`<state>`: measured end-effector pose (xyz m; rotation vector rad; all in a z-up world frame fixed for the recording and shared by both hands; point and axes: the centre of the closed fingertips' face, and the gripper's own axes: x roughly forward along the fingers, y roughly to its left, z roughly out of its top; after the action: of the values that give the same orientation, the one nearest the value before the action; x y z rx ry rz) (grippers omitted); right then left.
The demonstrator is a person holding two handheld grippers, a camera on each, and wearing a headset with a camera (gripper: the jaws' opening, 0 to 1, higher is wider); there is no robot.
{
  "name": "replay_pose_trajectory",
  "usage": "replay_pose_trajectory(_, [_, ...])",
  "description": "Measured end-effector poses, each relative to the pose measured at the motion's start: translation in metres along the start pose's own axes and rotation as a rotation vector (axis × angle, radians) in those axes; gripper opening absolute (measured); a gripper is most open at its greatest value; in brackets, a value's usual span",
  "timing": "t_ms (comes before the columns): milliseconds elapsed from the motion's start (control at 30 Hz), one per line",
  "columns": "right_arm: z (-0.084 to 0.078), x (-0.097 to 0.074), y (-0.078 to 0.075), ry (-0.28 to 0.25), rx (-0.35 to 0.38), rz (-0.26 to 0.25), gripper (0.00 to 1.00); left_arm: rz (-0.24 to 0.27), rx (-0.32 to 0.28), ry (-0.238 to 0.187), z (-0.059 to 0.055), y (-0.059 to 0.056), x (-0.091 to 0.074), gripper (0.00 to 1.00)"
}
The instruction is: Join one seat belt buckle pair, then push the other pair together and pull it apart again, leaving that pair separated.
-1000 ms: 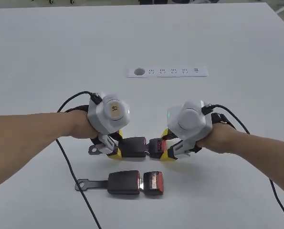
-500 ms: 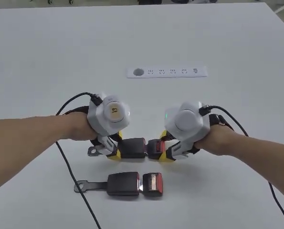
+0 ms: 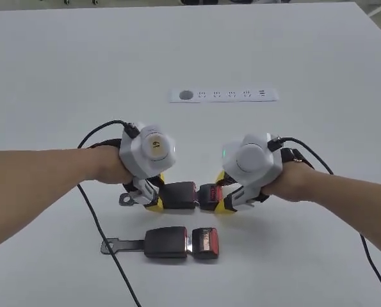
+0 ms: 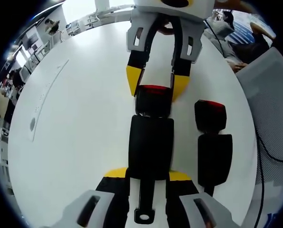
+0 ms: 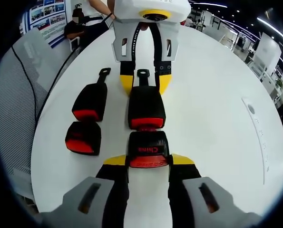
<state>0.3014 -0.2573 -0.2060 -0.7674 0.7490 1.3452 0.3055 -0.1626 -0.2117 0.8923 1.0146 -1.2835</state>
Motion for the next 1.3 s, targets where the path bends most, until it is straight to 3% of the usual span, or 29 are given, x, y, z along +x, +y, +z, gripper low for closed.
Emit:
replay_pose_trajectory(200, [-0.013, -0.008, -0.003, 0.041, -0.041, 0.008, 0.29, 0.0, -0.009, 0.005, 0.001, -0.002, -0.001, 0.28])
replay_pose_trajectory(500, [-0.015, -0.01, -0.002, 0.022, -0.038, 0.009, 0.3, 0.005, 0.002, 0.037, 0.002, -0.002, -0.001, 0.29])
replay_pose_trajectory(900, [-0.016, -0.01, -0.006, 0.012, -0.04, 0.01, 0.3, 0.004, 0.002, 0.031, 0.003, -0.005, -0.004, 0.29])
replay_pose_trajectory(1300, [-0.033, -0.02, -0.007, 0.04, -0.033, 0.004, 0.3, 0.001, 0.012, 0.036, 0.004, -0.006, -0.004, 0.29])
